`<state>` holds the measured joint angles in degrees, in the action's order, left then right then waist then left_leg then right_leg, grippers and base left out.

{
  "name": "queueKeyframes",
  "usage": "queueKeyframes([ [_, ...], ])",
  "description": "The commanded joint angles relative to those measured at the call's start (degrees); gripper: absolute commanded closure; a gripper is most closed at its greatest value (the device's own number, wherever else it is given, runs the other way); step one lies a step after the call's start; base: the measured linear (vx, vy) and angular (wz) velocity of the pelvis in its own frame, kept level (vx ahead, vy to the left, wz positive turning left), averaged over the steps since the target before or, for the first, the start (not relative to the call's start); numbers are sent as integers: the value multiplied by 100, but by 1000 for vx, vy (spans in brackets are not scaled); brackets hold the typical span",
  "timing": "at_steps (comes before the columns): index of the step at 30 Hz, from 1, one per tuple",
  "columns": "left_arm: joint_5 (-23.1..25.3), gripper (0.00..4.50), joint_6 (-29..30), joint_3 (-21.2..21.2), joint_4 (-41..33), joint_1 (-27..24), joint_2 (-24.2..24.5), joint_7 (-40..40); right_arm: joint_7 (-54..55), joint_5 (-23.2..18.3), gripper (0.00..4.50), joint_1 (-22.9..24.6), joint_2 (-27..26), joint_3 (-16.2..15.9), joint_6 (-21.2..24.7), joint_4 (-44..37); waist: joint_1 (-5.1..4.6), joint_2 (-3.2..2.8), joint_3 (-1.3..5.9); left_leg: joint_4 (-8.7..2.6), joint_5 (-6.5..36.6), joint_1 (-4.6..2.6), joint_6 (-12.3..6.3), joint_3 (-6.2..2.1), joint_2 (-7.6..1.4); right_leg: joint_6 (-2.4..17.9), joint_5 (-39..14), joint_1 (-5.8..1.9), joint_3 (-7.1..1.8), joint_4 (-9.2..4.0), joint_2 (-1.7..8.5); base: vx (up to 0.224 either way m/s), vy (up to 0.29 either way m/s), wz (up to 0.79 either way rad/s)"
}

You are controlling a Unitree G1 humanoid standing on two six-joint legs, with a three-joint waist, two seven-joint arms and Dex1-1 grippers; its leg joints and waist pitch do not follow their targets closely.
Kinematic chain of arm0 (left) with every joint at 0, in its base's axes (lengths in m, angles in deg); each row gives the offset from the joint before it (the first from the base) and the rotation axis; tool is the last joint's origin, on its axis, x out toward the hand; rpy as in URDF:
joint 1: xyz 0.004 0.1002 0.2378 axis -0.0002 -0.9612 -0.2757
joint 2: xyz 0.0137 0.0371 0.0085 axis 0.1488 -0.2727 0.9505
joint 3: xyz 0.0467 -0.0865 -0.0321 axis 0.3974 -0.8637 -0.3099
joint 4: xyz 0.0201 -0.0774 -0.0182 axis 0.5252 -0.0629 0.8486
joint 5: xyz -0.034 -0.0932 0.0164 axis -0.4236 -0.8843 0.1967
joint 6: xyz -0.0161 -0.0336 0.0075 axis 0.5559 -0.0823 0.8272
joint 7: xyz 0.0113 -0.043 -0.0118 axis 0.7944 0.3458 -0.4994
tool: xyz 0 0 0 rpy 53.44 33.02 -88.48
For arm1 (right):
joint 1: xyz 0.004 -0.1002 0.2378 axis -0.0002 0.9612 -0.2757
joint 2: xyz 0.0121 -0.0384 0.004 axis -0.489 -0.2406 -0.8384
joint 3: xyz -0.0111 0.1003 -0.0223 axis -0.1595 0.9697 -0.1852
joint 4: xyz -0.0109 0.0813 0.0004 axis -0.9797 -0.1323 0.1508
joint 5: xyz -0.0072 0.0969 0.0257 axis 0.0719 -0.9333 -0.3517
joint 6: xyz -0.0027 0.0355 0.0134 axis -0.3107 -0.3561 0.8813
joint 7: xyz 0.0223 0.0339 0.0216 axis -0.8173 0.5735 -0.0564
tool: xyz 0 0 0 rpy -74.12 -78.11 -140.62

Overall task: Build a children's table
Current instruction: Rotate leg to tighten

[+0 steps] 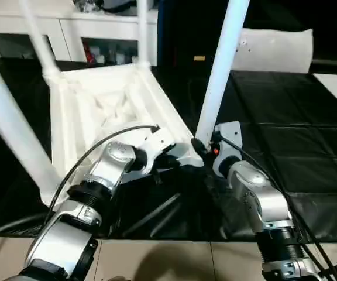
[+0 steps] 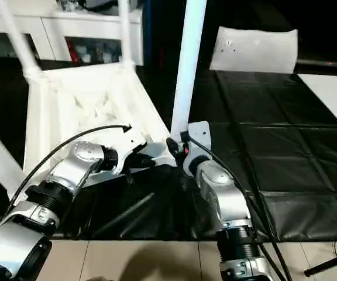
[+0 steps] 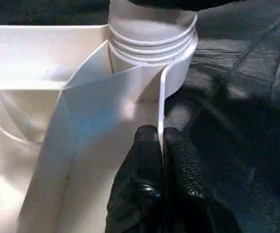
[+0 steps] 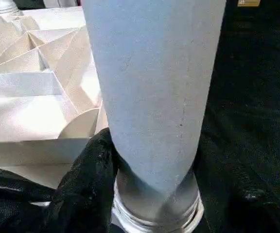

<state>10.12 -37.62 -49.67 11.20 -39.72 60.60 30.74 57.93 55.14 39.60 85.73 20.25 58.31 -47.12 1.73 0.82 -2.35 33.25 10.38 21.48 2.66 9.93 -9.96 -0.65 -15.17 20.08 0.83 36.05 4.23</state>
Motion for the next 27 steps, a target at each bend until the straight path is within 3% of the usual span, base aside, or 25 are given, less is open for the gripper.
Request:
queueKeyframes([
  [1, 19, 450, -216, 221, -96, 167, -136, 33, -842, -353, 168, 101, -204, -669, -85, -358, 39, -21, 318, -338, 309, -81, -326, -103, -277, 1357, 1383, -162, -177, -365, 363, 0, 0, 0],
  [4, 18, 450, -402, 241, -100, 120, 32, 263, -1118, -405, 140, 204, 25, -618, -199, -486, 40, -15, 340, -319, 255, -79, -440, -97, -287, 1424, 1593, -191, -169, -339, 365, 0, 0, 0],
  [5, -12, 450, -669, 284, -126, 42, 258, 611, -1470, -475, 135, 313, 341, -550, -306, -624, 55, -34, 340, -318, 233, -78, -464, -105, -287, 1428, 1633, -194, -164, -340, 368, 0, 0, 0],
  [7, -55, 450, -974, 327, -167, -28, 408, 933, -1753, -533, 97, 381, 586, -511, -387, -702, 58, 3, 382, -270, -4, -42, -606, -96, -285, 1444, 2221, -222, -162, -271, 347, 0, 0, 0],
  [8, -82, 450, -993, 324, -190, -56, 459, 1054, -1879, -552, 97, 402, 689, -501, -433, -719, 60, -10, 381, -259, -74, -46, -659, -89, -282, 1489, 2371, -194, -146, -256, 336, 0, 0, 0],
  [10, -166, 450, -1334, 359, -225, -138, 634, 1505, -2291, -650, 87, 455, 978, -442, -534, -767, 64, -12, 361, -263, 81, -44, -674, -80, -287, 1554, 2214, -175, -144, -272, 353, 0, 0, 0],
  [11, -189, 450, -1464, 381, -223, -155, 685, 1641, -2417, -685, 62, 470, 1055, -417, -556, -781, 77, 8, 348, -270, 250, -41, -671, -77, -296, 1565, 1959, -186, -150, -293, 363, 0, 0, 0],
  [14, -353, 450, -1677, 388, -205, -189, 829, 2156, -2958, -777, 42, 485, 1393, -404, -622, -797, 86, -20, 343, -284, 396, -84, -624, -77, -339, 1631, 1604, -135, -142, -296, 360, 0, 0, 0],
  [16, -491, 450, -1830, 371, -100, -153, 920, 2534, -3740, -908, 42, 521, 1788, -517, -775, -823, 125, -7, 331, -285, 455, -93, -611, -66, -351, 1675, 1452, -121, -143, -304, 367, 0, 0, 0],
  [21, -415, 450, -2130, 529, 101, -59, 1097, 3006, -4599, -1152, 42, 513, 2135, -649, -796, -780, 205, 8, 333, -285, 506, -82, -617, -59, -356, 1677, 1343, -115, -130, -291, 384, 0, 0, 0],
  [27, -400, 450, -2340, 657, 132, 11, 1229, 3544, -5250, -1194, 104, 353, 2417, -825, -761, -461, 276, 16, 329, -280, 605, -85, -550, -37, -361, 1716, 1069, -91, -130, -300, 394, 0, 0, 0],
])
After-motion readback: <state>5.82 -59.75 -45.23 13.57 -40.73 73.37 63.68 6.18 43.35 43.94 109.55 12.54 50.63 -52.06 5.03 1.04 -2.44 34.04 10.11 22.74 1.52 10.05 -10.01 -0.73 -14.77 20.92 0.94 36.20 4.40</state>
